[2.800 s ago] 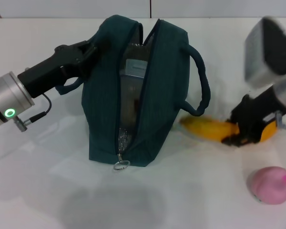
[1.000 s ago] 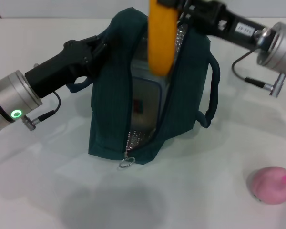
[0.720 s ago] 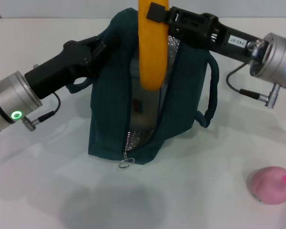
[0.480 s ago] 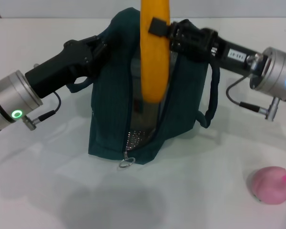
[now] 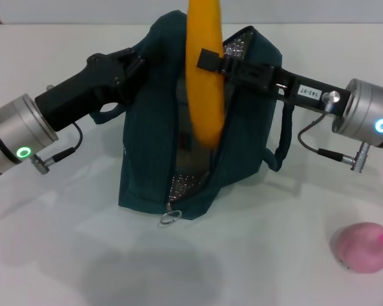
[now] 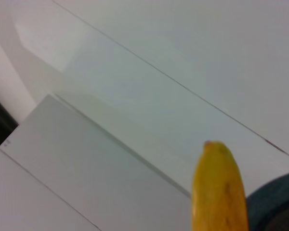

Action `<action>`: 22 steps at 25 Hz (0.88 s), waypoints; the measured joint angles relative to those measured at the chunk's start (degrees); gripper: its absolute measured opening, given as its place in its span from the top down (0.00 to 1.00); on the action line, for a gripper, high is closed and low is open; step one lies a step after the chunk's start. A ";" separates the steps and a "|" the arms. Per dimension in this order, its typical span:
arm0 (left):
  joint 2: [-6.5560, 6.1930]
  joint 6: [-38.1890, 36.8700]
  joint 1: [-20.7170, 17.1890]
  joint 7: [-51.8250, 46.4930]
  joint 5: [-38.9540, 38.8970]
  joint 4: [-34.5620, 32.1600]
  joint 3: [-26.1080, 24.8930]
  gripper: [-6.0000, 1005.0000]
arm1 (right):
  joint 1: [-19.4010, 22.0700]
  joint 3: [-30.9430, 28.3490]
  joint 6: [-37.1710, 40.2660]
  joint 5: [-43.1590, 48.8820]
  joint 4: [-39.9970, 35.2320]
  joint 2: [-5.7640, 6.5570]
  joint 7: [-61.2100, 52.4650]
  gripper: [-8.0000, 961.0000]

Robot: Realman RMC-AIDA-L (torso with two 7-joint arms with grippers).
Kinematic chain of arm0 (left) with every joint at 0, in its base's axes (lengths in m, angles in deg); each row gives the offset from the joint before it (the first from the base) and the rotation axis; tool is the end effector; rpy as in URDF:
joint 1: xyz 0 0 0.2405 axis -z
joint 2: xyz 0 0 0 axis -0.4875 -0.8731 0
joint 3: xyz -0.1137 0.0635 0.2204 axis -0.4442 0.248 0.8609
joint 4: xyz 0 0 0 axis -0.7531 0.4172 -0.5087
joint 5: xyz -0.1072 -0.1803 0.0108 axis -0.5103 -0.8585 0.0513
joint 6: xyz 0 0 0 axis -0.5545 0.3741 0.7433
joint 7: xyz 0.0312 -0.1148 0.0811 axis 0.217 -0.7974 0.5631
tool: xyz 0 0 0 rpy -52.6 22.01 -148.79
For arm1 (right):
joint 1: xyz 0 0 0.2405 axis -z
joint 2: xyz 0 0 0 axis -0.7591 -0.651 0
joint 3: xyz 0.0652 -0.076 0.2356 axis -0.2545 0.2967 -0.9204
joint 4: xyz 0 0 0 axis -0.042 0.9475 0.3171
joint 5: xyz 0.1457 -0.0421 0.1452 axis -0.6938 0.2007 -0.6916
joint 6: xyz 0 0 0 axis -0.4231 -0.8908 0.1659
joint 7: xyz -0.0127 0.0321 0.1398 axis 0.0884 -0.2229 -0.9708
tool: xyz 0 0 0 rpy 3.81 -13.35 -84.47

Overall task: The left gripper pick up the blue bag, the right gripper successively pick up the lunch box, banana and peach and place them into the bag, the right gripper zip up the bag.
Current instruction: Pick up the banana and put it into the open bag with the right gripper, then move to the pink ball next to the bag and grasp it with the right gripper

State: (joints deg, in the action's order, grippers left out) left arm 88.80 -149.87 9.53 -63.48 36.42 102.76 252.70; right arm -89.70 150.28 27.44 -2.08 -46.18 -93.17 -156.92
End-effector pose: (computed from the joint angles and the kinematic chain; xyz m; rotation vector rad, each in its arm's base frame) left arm -0.2467 0.3337 -0.0057 -2.3106 -0.6721 -1.2957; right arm 0.1594 0.3517 -0.0478 2.3656 -1.2492 -1.4074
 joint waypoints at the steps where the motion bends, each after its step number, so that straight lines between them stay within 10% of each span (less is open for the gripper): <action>1: 0.02 0.00 0.01 -0.05 0.01 0.00 0.00 0.93 | 0.56 0.00 0.24 -0.05 -0.56 0.00 0.64 0.53; 16: -0.02 -0.01 -0.74 -0.38 -0.15 0.00 0.00 0.92 | 6.94 -9.59 7.15 0.28 -4.89 1.29 19.87 0.13; 22: -0.04 0.00 -1.51 -0.11 -0.42 0.00 -0.17 0.91 | 16.12 -10.92 13.22 5.52 -10.20 6.03 37.20 0.14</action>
State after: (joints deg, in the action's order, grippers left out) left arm 88.77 -149.87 8.02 -63.60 36.00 102.76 252.53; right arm -73.59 139.37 40.66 3.43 -56.39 -87.14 -119.72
